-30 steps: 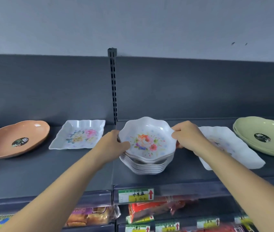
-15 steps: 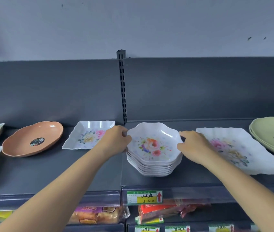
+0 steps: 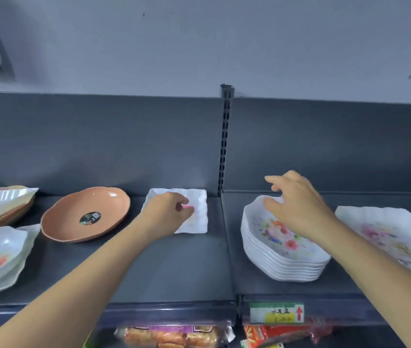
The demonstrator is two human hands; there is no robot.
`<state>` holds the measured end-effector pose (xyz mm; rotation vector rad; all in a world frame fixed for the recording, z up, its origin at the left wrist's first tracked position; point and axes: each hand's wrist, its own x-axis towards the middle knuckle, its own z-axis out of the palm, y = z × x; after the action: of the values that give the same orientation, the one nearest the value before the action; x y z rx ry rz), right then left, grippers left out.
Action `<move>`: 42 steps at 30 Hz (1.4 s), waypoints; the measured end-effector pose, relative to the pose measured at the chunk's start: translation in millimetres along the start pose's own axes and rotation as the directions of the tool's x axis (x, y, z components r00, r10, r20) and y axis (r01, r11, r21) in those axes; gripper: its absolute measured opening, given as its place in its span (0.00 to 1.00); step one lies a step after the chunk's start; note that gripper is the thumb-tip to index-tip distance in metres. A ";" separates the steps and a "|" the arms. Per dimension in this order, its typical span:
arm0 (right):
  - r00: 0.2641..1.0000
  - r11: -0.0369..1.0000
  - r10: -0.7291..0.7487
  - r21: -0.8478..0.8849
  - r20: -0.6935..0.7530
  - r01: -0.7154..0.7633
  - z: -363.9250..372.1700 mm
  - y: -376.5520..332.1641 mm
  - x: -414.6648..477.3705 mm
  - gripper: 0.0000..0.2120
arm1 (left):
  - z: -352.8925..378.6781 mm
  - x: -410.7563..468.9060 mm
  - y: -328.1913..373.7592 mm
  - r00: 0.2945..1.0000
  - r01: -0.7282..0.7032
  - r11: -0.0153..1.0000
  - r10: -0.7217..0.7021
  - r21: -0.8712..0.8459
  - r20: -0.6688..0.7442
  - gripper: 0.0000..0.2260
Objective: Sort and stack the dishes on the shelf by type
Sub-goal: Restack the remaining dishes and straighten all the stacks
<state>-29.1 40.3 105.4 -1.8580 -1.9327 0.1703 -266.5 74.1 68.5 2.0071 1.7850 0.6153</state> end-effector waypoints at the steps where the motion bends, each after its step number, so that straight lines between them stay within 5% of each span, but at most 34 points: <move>1: 0.999 0.999 -0.042 0.022 0.032 0.042 9.6 -18.4 4.7 0.23 | -15.7 -2.2 -20.4 0.999 0.014 0.996 -0.011 0.088 -0.032 0.13; 4: 0.984 0.992 -0.103 0.094 0.148 0.089 45.3 -69.6 19.8 0.22 | -58.2 -10.3 -84.9 0.988 0.109 0.939 -0.065 0.325 -0.142 0.15; 6: 0.964 0.990 -0.112 0.116 0.240 0.086 74.1 -98.9 29.8 0.19 | -78.2 -14.6 -127.3 0.972 0.202 0.940 -0.157 0.275 -0.175 0.13; 8: 0.951 0.988 -0.112 0.136 0.289 0.074 103.2 -125.4 38.3 0.05 | -96.6 -20.3 -160.2 0.953 0.266 0.935 -0.217 0.235 -0.213 0.13; 10: 0.936 0.981 -0.112 0.187 0.334 0.051 129.5 -148.6 44.8 0.10 | -110.8 -25.3 -190.9 0.944 0.285 0.924 -0.224 0.254 -0.244 0.06; 13: 0.907 0.975 -0.118 0.220 0.403 0.029 157.9 -179.5 52.9 0.14 | -127.9 -30.8 -223.3 0.918 0.335 0.908 -0.255 0.253 -0.303 0.15; 16: 0.889 0.964 -0.081 0.263 0.451 -0.046 181.7 -205.7 65.8 0.11 | -141.0 -36.3 -244.2 0.907 0.349 0.905 -0.261 0.242 -0.330 0.11; 23: 0.874 0.894 0.156 0.310 0.461 -0.323 226.5 -236.5 91.8 0.02 | -158.5 -55.8 -273.1 0.908 0.375 0.885 -0.291 0.275 -0.301 0.12; 29: 0.829 0.758 0.263 0.426 0.494 -0.494 241.4 -237.7 96.3 0.13 | -160.5 -72.8 -285.9 0.909 0.374 0.908 -0.320 0.187 -0.267 0.16; 35: 0.893 0.727 0.273 0.531 0.357 -0.435 216.0 -225.4 95.8 0.14 | -148.8 -79.7 -277.7 0.925 0.336 0.930 -0.297 0.148 -0.236 0.17; 42: 0.937 0.785 0.273 0.513 0.218 -0.348 175.2 -197.0 89.9 0.12 | -117.5 -100.2 -258.9 0.930 0.346 0.890 -0.282 0.296 -0.236 0.14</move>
<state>-278.7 149.1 47.3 -1.7699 -1.4181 0.8791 -555.1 4.6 16.0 1.8386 2.4079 0.4308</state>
